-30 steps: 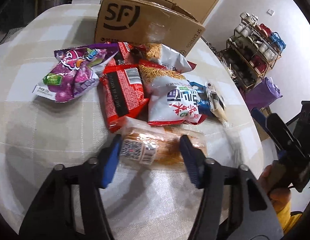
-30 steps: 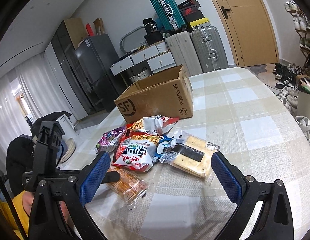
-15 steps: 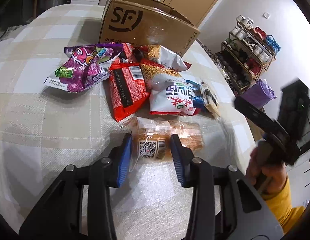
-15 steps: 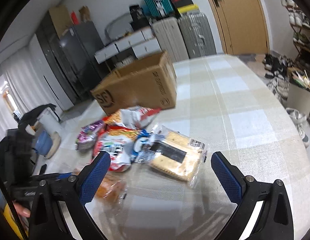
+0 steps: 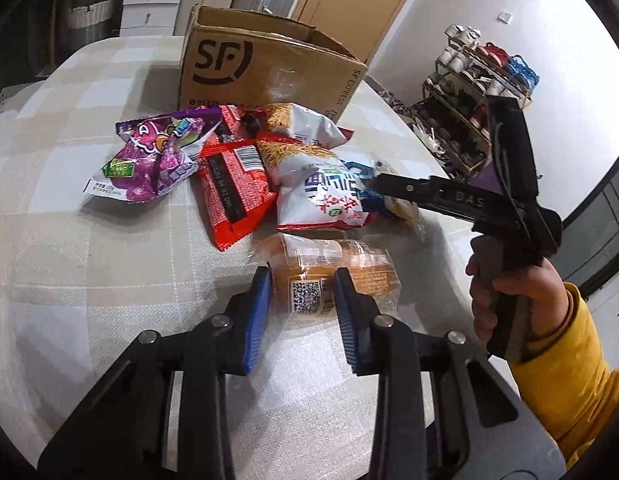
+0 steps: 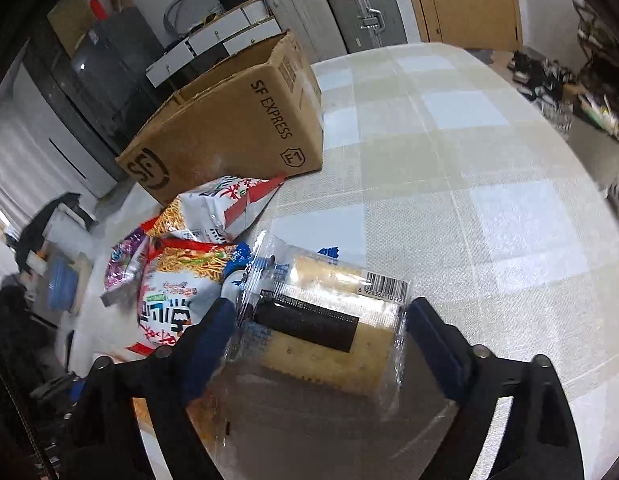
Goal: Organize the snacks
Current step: 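Lift and carry the bread roll and cracker pack over the box with both grippers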
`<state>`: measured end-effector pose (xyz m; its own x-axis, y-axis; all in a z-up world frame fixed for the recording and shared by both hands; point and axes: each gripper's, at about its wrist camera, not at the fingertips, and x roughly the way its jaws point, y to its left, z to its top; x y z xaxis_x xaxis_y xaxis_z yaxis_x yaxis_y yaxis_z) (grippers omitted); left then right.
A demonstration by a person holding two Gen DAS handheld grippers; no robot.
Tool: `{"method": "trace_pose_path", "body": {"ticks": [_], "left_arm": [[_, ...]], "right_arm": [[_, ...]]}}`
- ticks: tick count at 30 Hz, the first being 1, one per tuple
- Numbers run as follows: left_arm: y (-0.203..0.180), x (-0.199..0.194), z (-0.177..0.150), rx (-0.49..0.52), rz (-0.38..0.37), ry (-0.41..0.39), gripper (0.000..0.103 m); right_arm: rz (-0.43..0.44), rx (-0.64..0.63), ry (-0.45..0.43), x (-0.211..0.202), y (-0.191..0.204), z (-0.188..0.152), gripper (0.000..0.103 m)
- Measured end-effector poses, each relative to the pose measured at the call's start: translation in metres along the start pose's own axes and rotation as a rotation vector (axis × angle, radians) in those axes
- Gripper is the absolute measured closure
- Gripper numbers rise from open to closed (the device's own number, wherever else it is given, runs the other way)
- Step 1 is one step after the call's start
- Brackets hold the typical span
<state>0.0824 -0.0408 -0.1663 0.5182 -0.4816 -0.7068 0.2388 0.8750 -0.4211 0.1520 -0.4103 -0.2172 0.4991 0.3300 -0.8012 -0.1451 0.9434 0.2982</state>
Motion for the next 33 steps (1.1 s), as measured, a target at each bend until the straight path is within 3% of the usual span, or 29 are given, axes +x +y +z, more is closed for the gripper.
{"method": "trace_pose_path", "body": {"ticks": [4, 7, 11, 19, 33], "left_arm": [[0.010, 0.001, -0.007, 0.004, -0.022, -0.007, 0.075], [0.006, -0.003, -0.007, 0.010, -0.043, -0.005, 0.076], [0.013, -0.002, -0.018, 0.009, -0.082, -0.001, 0.078], [0.010, 0.008, -0.022, 0.010, -0.088, -0.011, 0.081], [0.002, -0.023, -0.023, 0.052, -0.095, -0.051, 0.089]], "right_arm": [[-0.001, 0.013, -0.018, -0.004, -0.003, -0.003, 0.032], [0.024, 0.030, -0.032, -0.009, -0.008, -0.008, 0.033], [0.052, 0.046, -0.054, -0.017, -0.009, -0.013, 0.035], [0.067, 0.057, -0.116, -0.045, -0.012, -0.022, 0.035], [0.120, 0.057, -0.180, -0.081, -0.005, -0.032, 0.035]]}}
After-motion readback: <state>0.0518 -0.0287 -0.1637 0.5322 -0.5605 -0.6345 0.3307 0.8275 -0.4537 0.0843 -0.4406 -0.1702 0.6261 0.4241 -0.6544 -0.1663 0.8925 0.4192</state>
